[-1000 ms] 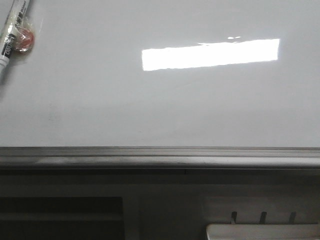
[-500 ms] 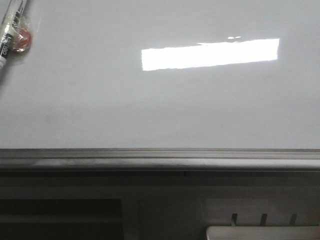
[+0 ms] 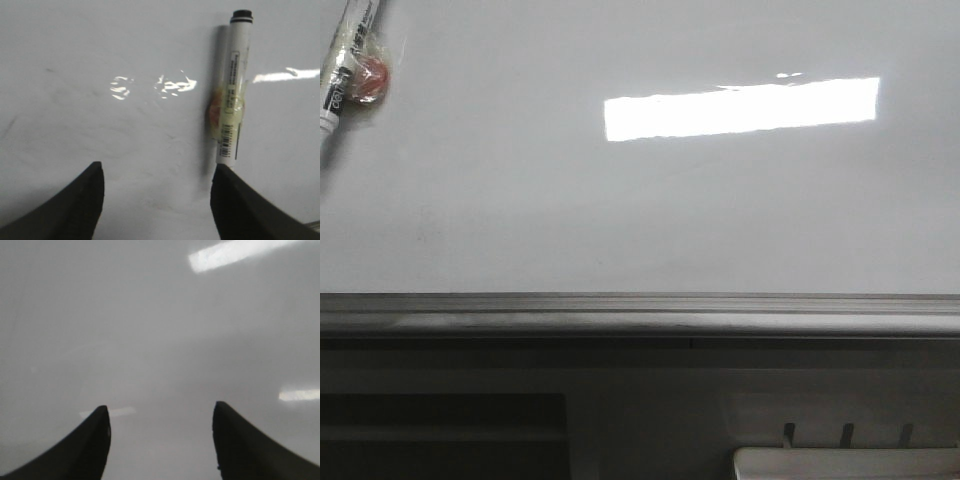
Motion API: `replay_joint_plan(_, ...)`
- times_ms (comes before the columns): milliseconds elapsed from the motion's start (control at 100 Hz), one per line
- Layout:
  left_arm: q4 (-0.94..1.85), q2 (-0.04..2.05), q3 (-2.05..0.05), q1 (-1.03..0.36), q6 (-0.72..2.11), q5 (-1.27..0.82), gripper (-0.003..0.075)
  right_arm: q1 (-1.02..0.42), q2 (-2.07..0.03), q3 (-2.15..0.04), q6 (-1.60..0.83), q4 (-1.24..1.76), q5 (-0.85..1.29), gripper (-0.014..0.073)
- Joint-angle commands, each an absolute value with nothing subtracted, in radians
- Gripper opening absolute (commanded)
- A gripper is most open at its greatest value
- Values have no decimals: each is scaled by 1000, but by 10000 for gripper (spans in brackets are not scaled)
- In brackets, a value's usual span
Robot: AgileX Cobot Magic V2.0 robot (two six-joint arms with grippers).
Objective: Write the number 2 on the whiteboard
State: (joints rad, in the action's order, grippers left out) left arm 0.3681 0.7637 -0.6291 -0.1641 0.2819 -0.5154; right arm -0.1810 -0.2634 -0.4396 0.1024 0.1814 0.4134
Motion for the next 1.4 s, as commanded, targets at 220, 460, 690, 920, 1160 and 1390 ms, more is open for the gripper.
replay_joint_plan(220,402,963,-676,-385,338,-267,363,-182,-296,-476,61,172,314,410)
replay_joint_plan(460,410,1109,-678,-377,338,-188,363,-182,-296,-476,61,174,314,410)
replay_joint_plan(690,410,1170,-692,-377,338,-193,137,-194,-296,-480,61,200,317,410)
replay_joint_plan(920,401,1068,-772,-421,382,-286,-20,-308,-369,-623,-179,386,356,410)
replay_joint_plan(1160,401,907,-851,-583,707,-557,-20,-554,-729,-881,-527,496,572,410)
replay_joint_plan(1390,398,800,-851,-725,888,-675,-20,-812,-1039,-1039,-617,462,523,410)
